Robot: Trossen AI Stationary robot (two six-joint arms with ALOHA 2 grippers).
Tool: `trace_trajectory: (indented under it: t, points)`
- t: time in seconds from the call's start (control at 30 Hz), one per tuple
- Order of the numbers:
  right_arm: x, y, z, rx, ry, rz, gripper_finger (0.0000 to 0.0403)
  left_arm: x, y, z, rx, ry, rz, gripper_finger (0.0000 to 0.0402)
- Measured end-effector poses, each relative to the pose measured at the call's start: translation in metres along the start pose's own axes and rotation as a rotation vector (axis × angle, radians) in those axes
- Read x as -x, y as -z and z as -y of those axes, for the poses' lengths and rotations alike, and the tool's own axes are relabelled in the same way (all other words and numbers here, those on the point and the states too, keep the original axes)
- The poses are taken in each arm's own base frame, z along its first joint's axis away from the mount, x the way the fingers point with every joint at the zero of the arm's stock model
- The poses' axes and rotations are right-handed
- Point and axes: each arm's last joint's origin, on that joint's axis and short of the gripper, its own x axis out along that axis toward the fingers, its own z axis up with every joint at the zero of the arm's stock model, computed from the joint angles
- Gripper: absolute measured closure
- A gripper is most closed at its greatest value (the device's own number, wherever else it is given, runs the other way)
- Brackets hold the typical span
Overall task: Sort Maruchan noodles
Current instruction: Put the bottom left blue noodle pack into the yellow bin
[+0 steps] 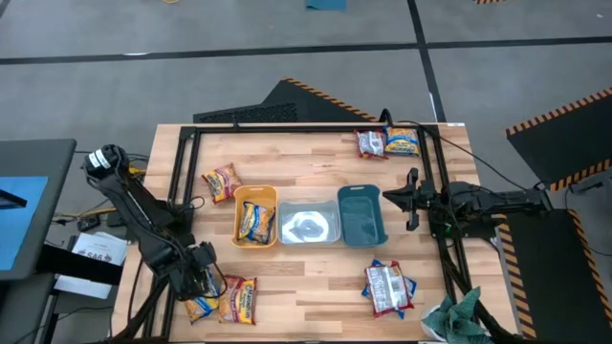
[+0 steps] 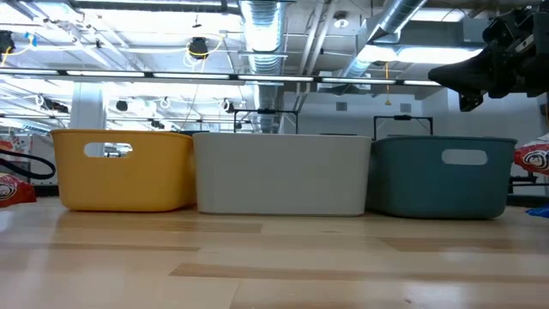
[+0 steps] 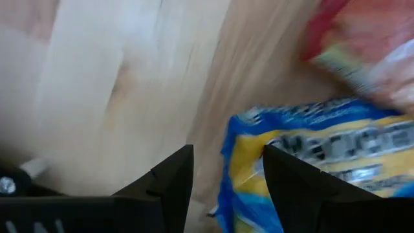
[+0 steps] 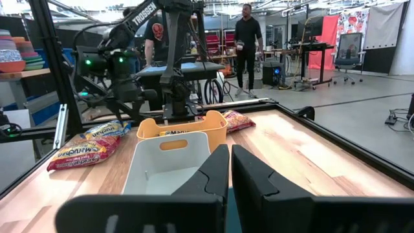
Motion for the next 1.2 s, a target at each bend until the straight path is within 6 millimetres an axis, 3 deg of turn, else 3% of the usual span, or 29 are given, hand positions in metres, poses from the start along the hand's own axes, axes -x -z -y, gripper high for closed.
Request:
trace_trajectory:
  t: [0.33, 0.43, 0.57, 0.67, 0.83, 1.2]
  points:
    - [0.0, 0.0, 0.0, 0.0, 0.0, 0.0, 0.036, -0.011, 0.003, -0.01, 0.016, -0.031, -0.02, 0.024]
    - [0.0, 0.0, 0.0, 0.0, 0.0, 0.0, 0.036, -0.013, 0.005, -0.012, 0.014, -0.039, -0.055, 0.0279]
    - [0.0, 0.0, 0.0, 0.0, 0.0, 0.0, 0.036, -0.013, 0.006, -0.013, -0.003, -0.046, -0.085, 0.0376]
    - [0.0, 0.0, 0.0, 0.0, 0.0, 0.0, 0.036, -0.012, 0.006, -0.013, -0.017, -0.042, -0.096, 0.0394]
    - [0.0, 0.0, 0.0, 0.0, 0.0, 0.0, 0.036, 0.003, 0.002, -0.005, -0.055, 0.002, -0.054, 0.0401]
    - [0.0, 0.0, 0.0, 0.0, 0.0, 0.0, 0.036, 0.057, -0.014, -0.004, -0.087, 0.031, 0.136, 0.0401]
